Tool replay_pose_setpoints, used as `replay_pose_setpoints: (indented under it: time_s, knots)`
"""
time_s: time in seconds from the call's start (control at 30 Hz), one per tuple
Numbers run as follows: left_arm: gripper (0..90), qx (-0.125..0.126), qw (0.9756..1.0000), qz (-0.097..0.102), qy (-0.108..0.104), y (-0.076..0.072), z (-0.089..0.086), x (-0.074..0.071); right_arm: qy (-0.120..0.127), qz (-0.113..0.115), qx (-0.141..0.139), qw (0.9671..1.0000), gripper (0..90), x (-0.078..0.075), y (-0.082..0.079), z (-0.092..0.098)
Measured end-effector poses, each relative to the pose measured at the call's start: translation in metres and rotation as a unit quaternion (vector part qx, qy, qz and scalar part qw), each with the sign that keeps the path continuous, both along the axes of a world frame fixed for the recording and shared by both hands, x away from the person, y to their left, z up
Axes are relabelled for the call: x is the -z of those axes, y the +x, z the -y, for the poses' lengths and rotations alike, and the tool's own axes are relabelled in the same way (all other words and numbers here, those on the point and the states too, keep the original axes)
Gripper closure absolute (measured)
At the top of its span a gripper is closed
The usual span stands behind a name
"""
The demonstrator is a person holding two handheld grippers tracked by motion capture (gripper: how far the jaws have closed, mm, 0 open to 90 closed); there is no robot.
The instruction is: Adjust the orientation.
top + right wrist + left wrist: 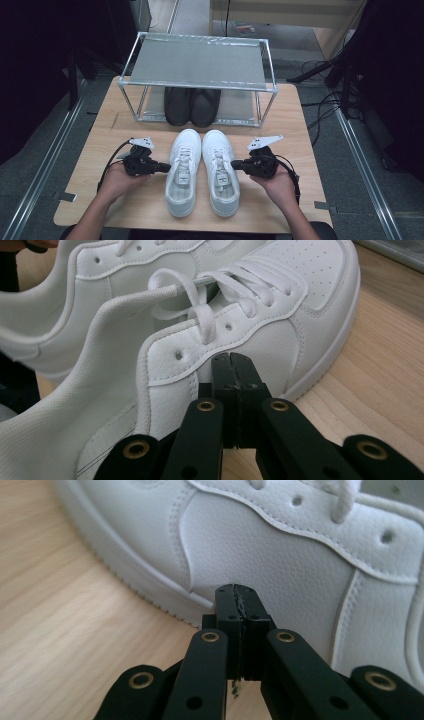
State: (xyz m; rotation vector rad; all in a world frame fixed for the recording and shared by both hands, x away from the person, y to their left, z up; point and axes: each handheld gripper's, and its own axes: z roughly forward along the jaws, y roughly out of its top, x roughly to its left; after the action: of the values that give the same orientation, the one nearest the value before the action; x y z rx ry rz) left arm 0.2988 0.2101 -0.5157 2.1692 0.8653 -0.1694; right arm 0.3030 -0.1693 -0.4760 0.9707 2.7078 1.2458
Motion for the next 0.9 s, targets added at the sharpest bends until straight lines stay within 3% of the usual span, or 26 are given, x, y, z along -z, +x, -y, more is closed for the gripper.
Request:
replay_pose_setpoints:
  time_s: [0.1, 0.17, 0.27, 0.4, 0.5, 0.67, 0.9]
  knots:
    - [90.0, 0.025, 0.9997, 0.001, -0.003, -0.004, 0.012, 0.001, 0.004, -0.002, -0.002, 1.0000, 90.0, 0.001, 0.001, 0.000]
    - [90.0, 0.025, 0.9997, 0.006, 0.006, -0.005, 0.015, 0.000, 0.004, -0.004, -0.001, 1.0000, 90.0, 0.002, 0.001, -0.001]
    - [90.0, 0.018, 0.9998, -0.006, -0.006, -0.004, 0.015, 0.002, 0.005, -0.004, -0.002, 1.0000, 90.0, 0.002, 0.001, -0.002]
    - [90.0, 0.014, 0.9999, -0.002, 0.004, -0.005, 0.018, 0.000, 0.006, -0.008, -0.002, 1.0000, 90.0, 0.004, 0.002, -0.004]
    - [90.0, 0.012, 0.9999, -0.007, -0.002, -0.005, 0.019, 0.000, 0.007, -0.008, -0.001, 0.9999, 90.0, 0.005, 0.004, -0.005]
    - [90.0, 0.021, 0.9997, -0.011, -0.011, -0.006, 0.031, 0.002, 0.001, 0.003, 0.029, 0.9996, 90.0, 0.004, 0.007, 0.002]
    - [90.0, 0.010, 0.9996, -0.007, -0.025, -0.007, 0.048, 0.004, 0.012, 0.004, 0.065, 0.9978, 90.0, 0.007, 0.021, 0.017]
